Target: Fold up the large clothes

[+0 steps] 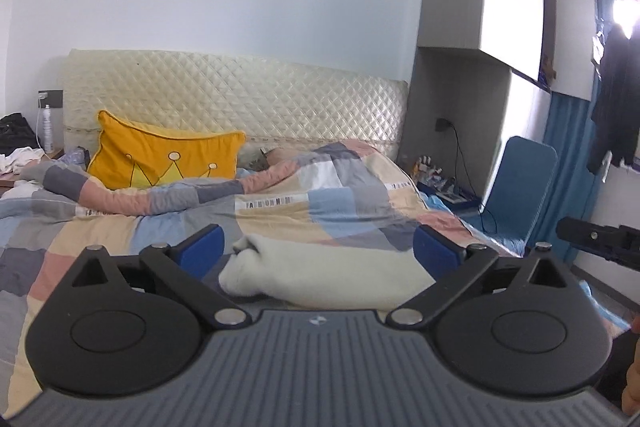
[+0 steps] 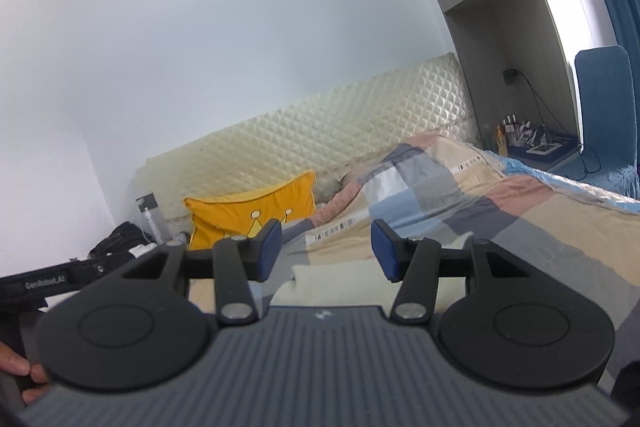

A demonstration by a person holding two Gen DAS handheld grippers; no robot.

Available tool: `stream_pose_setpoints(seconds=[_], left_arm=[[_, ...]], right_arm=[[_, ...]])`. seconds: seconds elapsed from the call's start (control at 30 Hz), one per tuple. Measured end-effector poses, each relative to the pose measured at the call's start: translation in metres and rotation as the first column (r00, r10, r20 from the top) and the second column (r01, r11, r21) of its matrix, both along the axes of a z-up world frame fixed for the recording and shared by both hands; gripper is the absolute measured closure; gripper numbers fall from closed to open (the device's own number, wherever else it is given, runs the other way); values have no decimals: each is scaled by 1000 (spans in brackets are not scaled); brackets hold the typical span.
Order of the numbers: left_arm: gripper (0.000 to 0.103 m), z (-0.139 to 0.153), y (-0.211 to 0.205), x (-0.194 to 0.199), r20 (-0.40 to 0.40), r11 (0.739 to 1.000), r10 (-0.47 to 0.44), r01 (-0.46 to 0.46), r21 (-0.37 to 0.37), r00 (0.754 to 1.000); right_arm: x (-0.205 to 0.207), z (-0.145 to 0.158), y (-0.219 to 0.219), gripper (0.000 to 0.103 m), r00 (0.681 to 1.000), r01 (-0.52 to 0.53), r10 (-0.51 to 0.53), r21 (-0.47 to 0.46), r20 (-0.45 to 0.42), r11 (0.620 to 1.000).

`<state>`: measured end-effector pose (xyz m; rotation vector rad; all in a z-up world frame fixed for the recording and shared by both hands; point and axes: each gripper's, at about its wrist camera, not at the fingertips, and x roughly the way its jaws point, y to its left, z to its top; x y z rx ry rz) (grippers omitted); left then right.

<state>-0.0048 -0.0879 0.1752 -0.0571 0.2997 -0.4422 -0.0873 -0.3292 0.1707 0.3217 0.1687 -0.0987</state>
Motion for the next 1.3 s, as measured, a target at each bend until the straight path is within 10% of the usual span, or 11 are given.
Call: stream_pose_setpoints(seconds=[0.77, 1.3], left_arm=[[0, -69, 11, -35, -103, 999, 30, -25, 44, 994], [0, -74, 4, -29, -100, 996, 45, -36, 88, 994]], right_arm=[[-34, -78, 36, 49, 980, 24, -30, -33, -198, 999], [-30, -78, 42, 49, 974, 12, -33, -92, -224, 996]])
